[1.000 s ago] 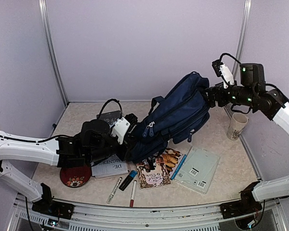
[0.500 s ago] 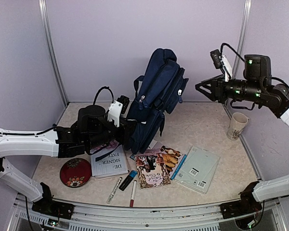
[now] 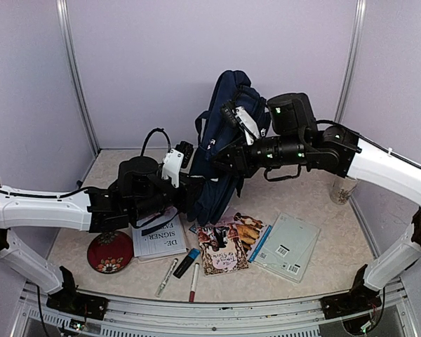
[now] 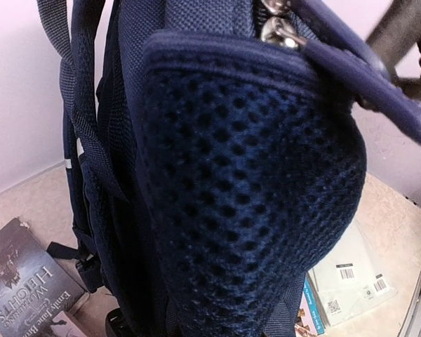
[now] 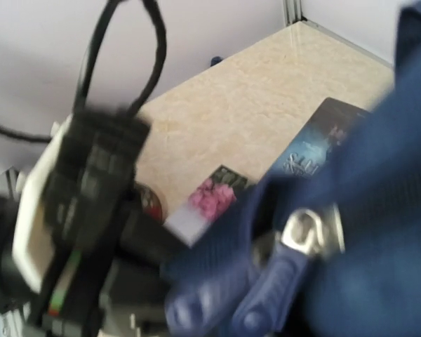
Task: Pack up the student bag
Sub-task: Pick up the largest pocket of the bag from the student bag, then unzip the largest pocket of the student bag, then hold the largest pocket of the student bag.
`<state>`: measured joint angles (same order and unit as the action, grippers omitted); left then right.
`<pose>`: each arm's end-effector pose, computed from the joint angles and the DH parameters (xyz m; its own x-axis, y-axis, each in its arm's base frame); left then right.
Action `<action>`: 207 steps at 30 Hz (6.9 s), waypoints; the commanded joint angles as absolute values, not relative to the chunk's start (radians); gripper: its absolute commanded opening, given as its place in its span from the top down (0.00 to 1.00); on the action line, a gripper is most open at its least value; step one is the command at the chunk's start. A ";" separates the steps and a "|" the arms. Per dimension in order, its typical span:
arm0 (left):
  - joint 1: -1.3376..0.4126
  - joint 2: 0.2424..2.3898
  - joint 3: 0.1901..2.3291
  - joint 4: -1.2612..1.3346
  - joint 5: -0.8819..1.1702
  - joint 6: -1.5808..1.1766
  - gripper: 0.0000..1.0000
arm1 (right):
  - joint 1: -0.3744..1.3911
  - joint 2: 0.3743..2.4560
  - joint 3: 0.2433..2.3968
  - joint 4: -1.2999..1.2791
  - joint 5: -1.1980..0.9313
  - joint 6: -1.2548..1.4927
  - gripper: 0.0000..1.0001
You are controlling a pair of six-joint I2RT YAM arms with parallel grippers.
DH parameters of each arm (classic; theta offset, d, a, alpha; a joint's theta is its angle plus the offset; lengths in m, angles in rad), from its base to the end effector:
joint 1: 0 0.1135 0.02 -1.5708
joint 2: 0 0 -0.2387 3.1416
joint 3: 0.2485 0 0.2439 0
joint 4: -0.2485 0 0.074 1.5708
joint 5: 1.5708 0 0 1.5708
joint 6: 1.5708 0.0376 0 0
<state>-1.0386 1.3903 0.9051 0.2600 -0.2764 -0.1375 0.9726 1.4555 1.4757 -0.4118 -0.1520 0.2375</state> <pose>0.1720 -0.2719 0.2665 -0.2074 0.0923 -0.9739 0.6719 0.7370 -0.0732 0.1814 0.2763 0.3729 -0.4196 -0.2028 -0.8848 -0.8199 0.5028 0.2736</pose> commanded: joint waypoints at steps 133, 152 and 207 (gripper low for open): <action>-0.888 1.007 0.528 0.562 -0.061 0.002 1.00 | 0.629 1.332 1.434 -0.557 -0.268 0.098 1.00; -0.864 0.989 0.544 0.544 -0.109 0.006 1.00 | 0.612 1.246 1.285 -0.568 -0.381 0.076 0.90; -0.981 1.495 1.309 0.233 -0.053 0.066 0.07 | 0.790 1.480 1.770 -0.544 -0.275 -0.030 1.00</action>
<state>-0.9737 1.4746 1.2423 0.2794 0.0952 0.0044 0.7692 1.4765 1.7206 -0.5938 -0.2516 -0.0139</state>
